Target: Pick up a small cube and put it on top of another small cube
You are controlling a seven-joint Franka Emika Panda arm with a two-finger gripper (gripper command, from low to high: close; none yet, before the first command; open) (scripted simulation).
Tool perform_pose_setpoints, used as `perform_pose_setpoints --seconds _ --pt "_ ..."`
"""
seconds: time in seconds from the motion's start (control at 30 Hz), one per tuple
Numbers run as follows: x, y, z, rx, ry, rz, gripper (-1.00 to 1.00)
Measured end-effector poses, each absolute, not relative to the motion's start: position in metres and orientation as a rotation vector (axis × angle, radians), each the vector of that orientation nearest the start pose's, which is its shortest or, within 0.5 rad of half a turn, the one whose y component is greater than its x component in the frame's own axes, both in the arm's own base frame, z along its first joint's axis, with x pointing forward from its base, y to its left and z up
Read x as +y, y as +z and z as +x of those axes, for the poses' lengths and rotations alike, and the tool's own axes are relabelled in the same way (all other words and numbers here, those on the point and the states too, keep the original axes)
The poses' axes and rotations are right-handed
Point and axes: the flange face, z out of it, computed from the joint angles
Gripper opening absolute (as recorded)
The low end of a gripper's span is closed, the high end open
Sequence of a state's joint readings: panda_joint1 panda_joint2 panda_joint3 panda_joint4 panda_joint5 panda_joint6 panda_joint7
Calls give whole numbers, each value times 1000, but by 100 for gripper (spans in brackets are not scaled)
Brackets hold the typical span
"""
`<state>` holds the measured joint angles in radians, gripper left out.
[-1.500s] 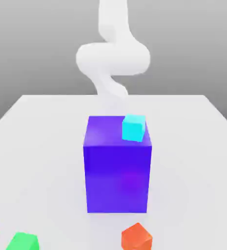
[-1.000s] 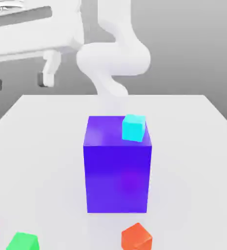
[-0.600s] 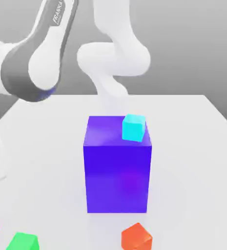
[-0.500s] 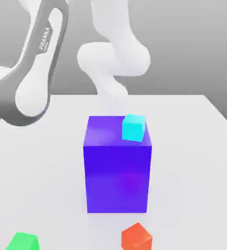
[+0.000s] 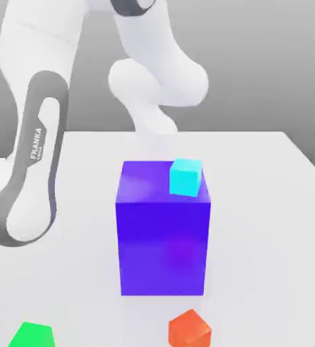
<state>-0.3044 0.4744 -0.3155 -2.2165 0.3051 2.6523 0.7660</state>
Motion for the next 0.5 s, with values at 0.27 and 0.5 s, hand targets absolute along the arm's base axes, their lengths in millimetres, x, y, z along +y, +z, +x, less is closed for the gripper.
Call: perform_pose_setpoints --seconds 0.27,0.5 --pt "-217 233 505 2087 5 -2342 -100" --pt "-205 187 511 2067 0 -2364 100"
